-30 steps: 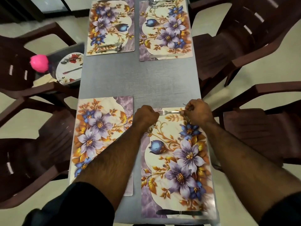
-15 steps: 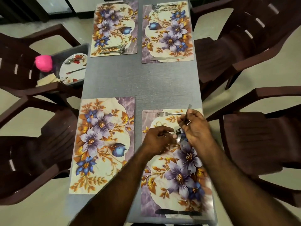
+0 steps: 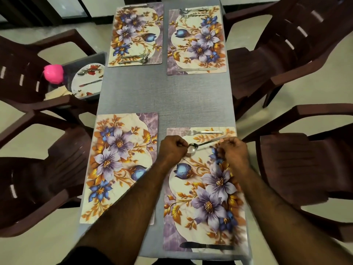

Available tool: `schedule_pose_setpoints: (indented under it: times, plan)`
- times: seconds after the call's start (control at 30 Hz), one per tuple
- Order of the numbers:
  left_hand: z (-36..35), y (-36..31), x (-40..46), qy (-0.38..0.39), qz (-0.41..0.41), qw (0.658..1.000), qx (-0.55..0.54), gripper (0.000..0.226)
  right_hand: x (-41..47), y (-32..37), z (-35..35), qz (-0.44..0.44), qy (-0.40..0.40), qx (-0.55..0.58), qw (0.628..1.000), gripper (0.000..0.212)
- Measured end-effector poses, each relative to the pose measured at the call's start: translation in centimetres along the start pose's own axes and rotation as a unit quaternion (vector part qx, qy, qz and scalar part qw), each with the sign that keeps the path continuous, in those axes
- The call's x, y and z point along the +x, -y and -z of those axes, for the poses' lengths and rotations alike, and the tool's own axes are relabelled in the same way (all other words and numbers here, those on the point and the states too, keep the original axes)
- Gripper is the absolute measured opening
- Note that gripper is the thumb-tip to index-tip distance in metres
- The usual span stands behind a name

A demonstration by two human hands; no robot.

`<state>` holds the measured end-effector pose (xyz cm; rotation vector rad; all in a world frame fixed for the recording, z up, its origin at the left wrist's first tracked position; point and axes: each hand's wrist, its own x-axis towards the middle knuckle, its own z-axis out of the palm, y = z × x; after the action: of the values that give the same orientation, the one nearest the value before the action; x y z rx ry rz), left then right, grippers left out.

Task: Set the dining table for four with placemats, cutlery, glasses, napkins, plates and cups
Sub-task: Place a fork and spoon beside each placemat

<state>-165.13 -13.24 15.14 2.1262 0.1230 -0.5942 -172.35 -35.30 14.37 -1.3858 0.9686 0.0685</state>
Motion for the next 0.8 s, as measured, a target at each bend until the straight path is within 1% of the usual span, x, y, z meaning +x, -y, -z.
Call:
schedule_pose_setpoints:
  times: [0.07, 0.13, 0.23, 0.3, 0.37, 0.47, 0.57, 0.6, 0.67, 0.73, 0.8]
  plan:
    - [0.2, -0.2, 0.9, 0.003, -0.013, 0.999, 0.045, 0.018, 1.0, -0.4, 0.9, 0.049, -0.003, -0.094, 0.994, 0.007]
    - [0.2, -0.6, 1.7, 0.002, -0.022, 0.997, 0.072, 0.014, 2.0, -0.5, 1.4, 0.091, 0.001, -0.181, 0.979, 0.003]
    - [0.2, -1.2, 3.0, -0.016, -0.014, 0.997, 0.075, 0.01, 3.0, 0.0, 0.9, 0.13, -0.011, -0.289, 0.948, 0.007]
    - [0.1, -1.3, 3.6, -0.025, -0.001, 0.998, 0.062, 0.009, 3.3, 0.4, 0.4, 0.148, -0.036, -0.337, 0.929, 0.008]
    - [0.1, -1.1, 3.8, -0.018, 0.012, 0.999, 0.039, 0.013, 3.3, 0.6, 0.2, 0.14, -0.054, -0.336, 0.93, 0.01]
    - [0.3, -0.5, 4.0, -0.007, 0.039, 0.999, 0.01, 0.021, 3.7, 0.3, 0.3, 0.118, -0.048, -0.319, 0.939, 0.01]
    - [0.2, 0.1, 3.9, -0.014, 0.045, 0.999, -0.022, 0.01, 3.9, 0.4, 0.5, 0.099, -0.044, -0.299, 0.948, 0.011]
    - [0.3, 0.1, 3.7, -0.019, 0.044, 0.998, -0.028, 0.01, 3.9, 0.5, 0.5, 0.095, -0.039, -0.294, 0.95, 0.011]
    - [0.8, 0.3, 3.6, -0.03, 0.04, 0.999, -0.018, 0.018, 3.7, 1.0, 0.7, 0.08, -0.03, -0.279, 0.957, 0.01]
    - [1.8, 0.4, 2.7, -0.053, 0.035, 0.998, -0.002, 0.018, 3.1, 1.3, 1.0, 0.077, -0.022, -0.261, 0.962, 0.009]
    - [3.2, 0.7, 0.8, -0.076, 0.026, 0.997, 0.019, 0.018, 2.2, 1.5, 1.2, 0.107, -0.028, -0.279, 0.954, 0.011]
